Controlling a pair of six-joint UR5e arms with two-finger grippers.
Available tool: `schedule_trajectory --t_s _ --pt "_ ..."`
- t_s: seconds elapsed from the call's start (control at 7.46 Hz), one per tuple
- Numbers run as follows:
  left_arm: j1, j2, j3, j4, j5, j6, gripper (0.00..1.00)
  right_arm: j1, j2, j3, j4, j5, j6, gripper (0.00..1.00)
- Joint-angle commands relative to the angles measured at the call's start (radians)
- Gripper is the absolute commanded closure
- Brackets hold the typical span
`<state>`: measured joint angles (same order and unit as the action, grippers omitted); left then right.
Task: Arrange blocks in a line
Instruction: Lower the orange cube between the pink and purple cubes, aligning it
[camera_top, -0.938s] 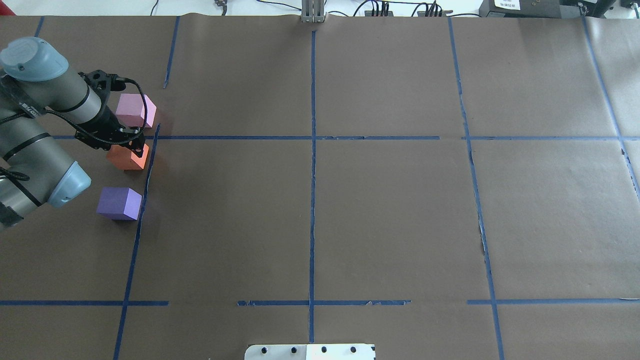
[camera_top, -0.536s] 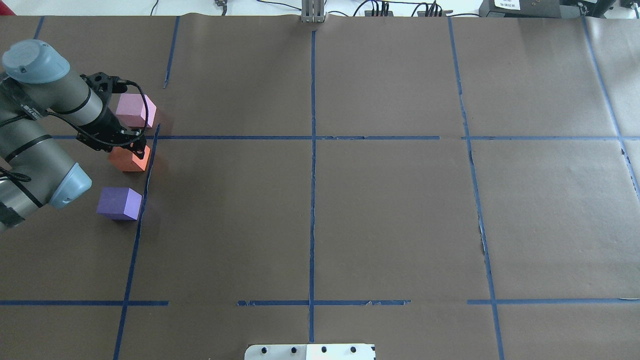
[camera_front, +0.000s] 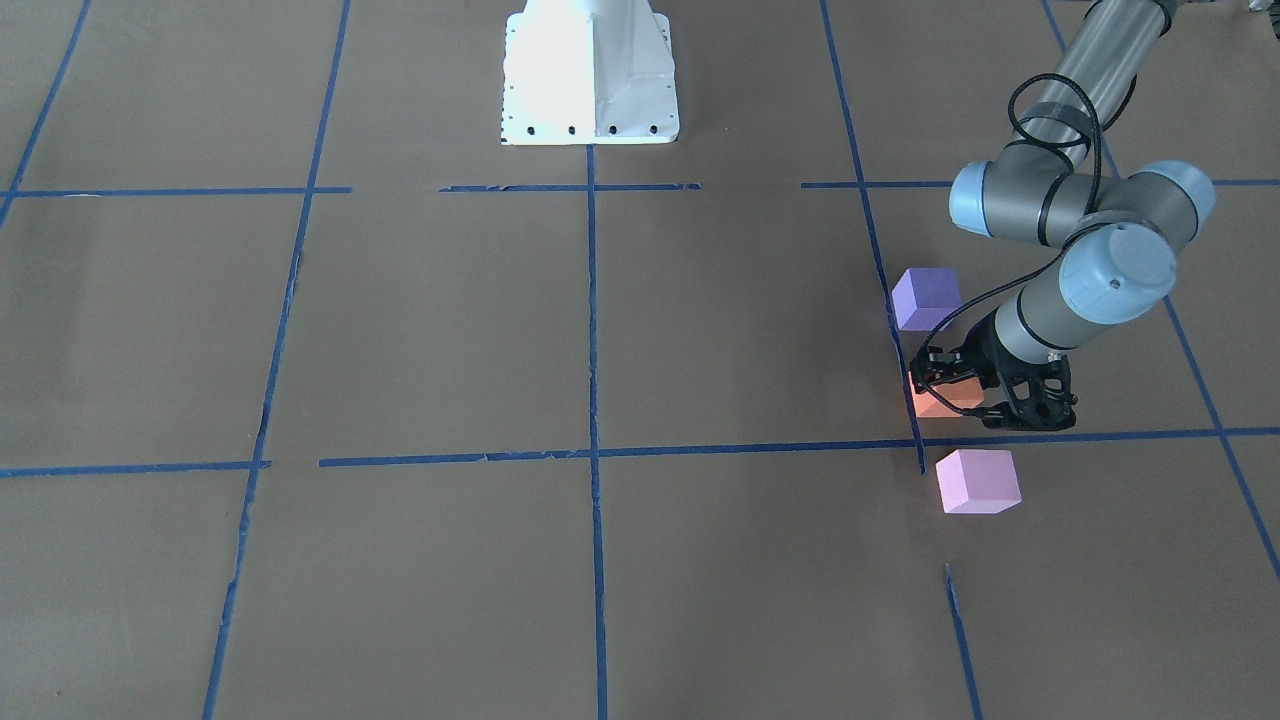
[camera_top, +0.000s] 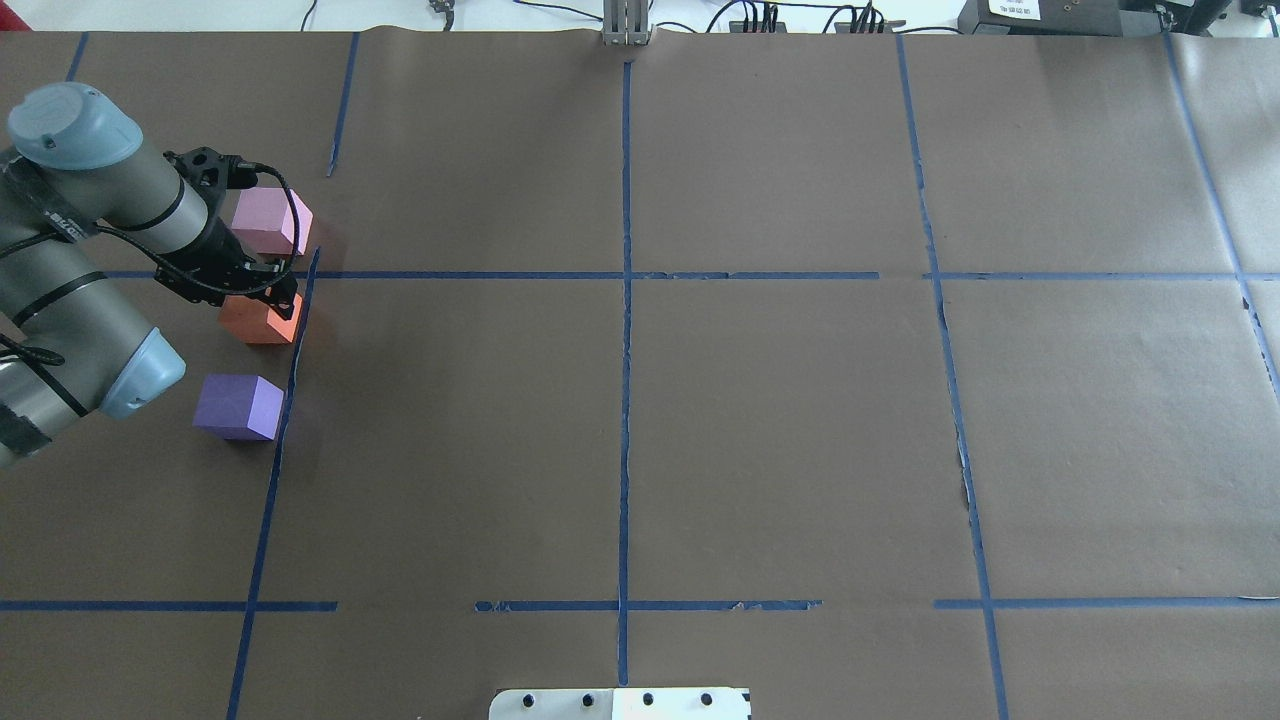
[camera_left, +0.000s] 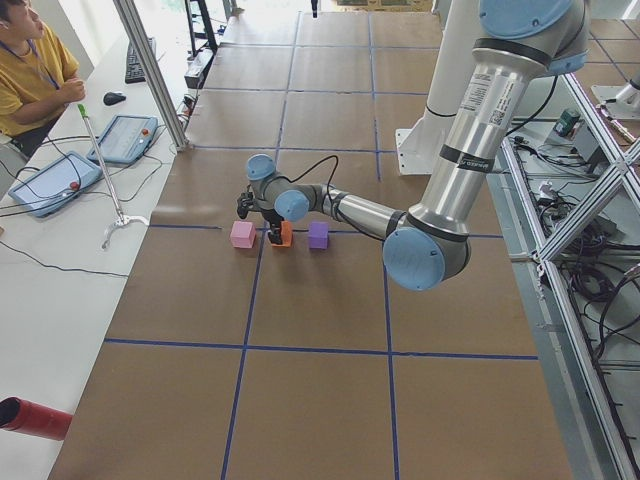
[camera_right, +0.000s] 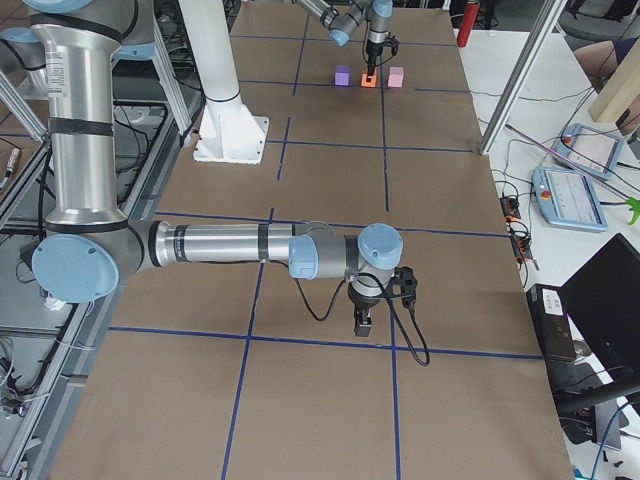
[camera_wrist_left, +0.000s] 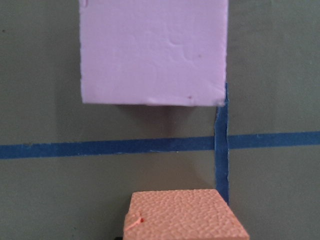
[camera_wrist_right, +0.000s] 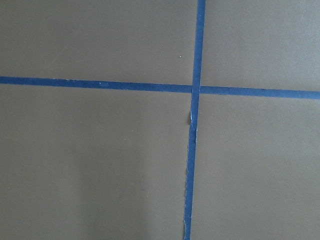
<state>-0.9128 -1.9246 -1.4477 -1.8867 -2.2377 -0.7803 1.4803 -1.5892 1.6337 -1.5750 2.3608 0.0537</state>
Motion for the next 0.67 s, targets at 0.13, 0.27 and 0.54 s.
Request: schedule_trajectory --t_s 0.13,0.27,0.54 --pt "-0.001 0.001 -0.008 0.001 0.009 0.009 0.01 0.000 0.000 0.000 0.000 0.000 0.000 0.00" --pt "-0.011 0.009 -0.076 0.004 0.018 0.013 0.00 0.000 0.000 0.000 0.000 0.000 0.000 0.00" --pt "-0.043 0.044 -0.212 0.059 0.066 0.016 0.00 0.000 0.000 0.000 0.001 0.000 0.000 0.00"
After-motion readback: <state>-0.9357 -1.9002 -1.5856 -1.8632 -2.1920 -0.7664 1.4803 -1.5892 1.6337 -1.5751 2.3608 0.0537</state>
